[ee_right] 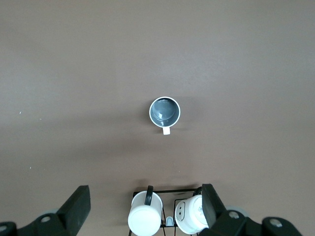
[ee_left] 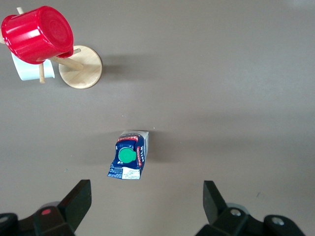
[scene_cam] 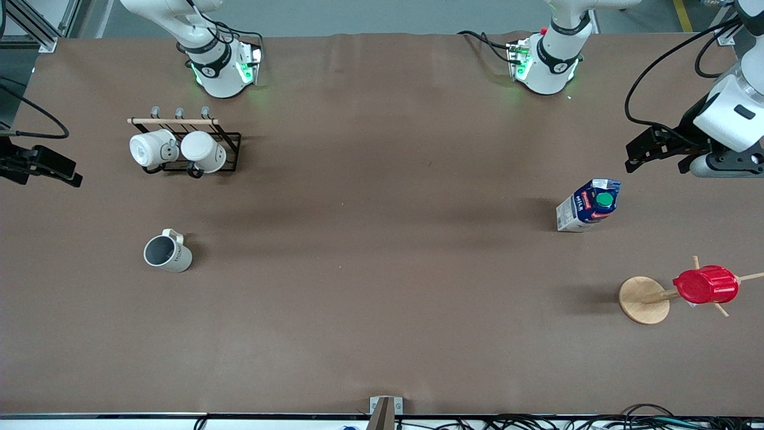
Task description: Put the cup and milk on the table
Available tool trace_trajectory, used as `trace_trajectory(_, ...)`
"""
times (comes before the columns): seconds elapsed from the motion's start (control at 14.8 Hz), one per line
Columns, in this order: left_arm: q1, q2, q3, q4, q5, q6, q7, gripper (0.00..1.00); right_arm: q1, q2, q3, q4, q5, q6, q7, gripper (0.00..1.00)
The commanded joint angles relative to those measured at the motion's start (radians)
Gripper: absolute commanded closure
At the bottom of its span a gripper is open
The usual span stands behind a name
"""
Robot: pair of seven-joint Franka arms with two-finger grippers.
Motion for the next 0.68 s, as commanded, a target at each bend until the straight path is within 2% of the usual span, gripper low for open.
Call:
trace_trajectory(0.0, -0.004, 0.0, 0.003, -0.002, -0.003, 0.005, -0.002, 0.0, 0.004, -0.005, -0.006, 0.0, 0.014, -0.005, 0.004, 0.0)
trace_trajectory(0.61, 0.0, 0.014, 0.005, 0.001, -0.003, 0.0, 0.019, 0.0, 0.004, -0.005, -0.006, 0.0, 0.012, -0.007, 0.002, 0.0)
